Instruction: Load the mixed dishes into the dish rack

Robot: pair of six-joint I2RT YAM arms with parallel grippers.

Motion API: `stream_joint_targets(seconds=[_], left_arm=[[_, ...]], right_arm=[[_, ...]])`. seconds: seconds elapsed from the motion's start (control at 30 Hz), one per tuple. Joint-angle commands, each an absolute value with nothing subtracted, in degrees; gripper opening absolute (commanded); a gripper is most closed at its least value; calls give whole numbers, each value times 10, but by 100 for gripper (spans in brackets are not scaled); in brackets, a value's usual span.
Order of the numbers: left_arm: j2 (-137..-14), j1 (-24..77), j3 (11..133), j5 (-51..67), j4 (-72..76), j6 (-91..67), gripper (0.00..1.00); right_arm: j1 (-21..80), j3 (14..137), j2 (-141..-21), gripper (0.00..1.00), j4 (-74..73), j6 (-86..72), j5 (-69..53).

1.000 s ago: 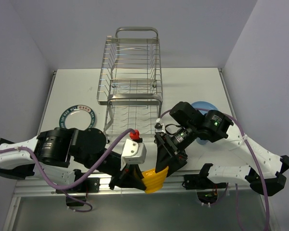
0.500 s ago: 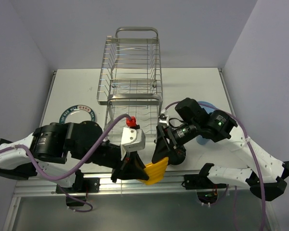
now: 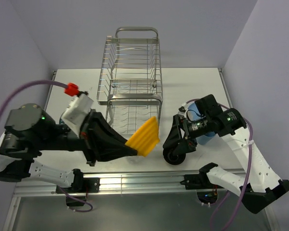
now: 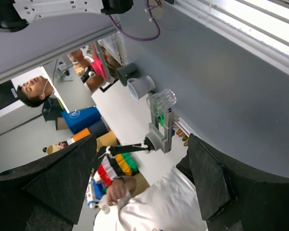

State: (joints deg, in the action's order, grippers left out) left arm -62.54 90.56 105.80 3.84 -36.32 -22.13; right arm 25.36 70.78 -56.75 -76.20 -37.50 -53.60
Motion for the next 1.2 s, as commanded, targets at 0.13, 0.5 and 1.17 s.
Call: stream_joint_targets(seconds=[0.13,0.5,1.17], left_arm=[[-620,904,1127,-113,-255,-132,0],[-637,906,1175,-501,-84,184,0],[-793,280,1165,100,-116,-173,0]], right_arm=[[239,746,-590,83,-830,-309,-521],[238,816,-623,83,-830,-298,-488],[220,779,-630,81,-830,-247,-465]])
